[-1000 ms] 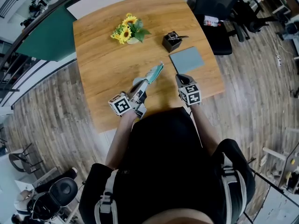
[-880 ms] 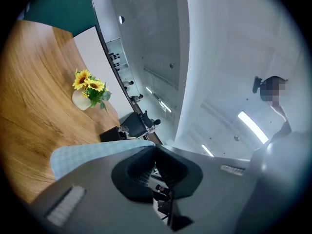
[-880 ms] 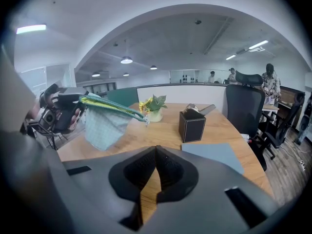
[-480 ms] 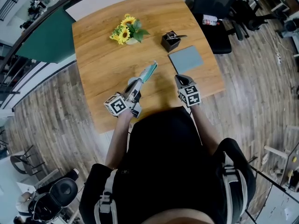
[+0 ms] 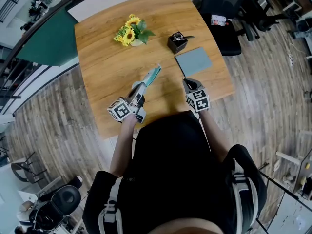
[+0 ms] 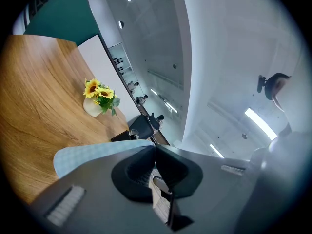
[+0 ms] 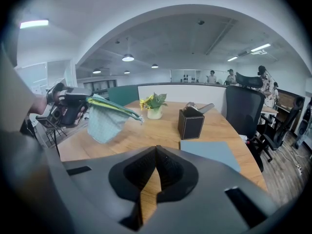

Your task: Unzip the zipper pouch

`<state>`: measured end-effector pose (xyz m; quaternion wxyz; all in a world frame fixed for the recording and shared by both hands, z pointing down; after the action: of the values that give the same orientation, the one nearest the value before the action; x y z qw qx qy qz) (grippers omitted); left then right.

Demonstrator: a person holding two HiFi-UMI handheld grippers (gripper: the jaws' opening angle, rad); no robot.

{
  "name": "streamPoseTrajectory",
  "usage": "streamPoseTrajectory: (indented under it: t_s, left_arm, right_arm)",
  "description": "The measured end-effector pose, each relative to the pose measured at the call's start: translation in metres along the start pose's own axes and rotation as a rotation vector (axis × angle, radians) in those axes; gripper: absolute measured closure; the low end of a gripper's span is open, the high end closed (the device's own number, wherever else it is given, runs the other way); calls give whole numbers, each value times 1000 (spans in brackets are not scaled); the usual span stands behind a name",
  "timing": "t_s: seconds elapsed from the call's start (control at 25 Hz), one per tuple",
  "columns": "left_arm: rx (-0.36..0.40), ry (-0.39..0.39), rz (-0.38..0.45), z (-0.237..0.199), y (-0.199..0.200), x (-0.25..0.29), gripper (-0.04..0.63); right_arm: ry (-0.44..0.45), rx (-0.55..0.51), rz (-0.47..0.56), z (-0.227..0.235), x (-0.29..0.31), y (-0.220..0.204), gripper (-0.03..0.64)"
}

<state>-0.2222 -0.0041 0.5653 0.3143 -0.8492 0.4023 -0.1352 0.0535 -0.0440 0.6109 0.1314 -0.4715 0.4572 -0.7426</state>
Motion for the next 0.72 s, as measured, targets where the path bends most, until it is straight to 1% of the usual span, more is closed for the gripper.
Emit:
streamPoseTrajectory:
  t_s: [0.72]
  left_arm:
    - [-8,14,15,-3,1,-4,589]
  right_arm:
    - [5,19,-4,1,3,-7,615]
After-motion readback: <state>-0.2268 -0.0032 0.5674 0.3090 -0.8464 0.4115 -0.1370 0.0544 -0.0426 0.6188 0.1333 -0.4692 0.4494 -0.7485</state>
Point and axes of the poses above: the fingertips, and each gripper's own axes: x forward along the fingers, z to its right, y out of its top, the point moved 6 cm from there along -x, backward along the fingers, and after that the axes turned 7 degrees about x, right-handed, at the moved point
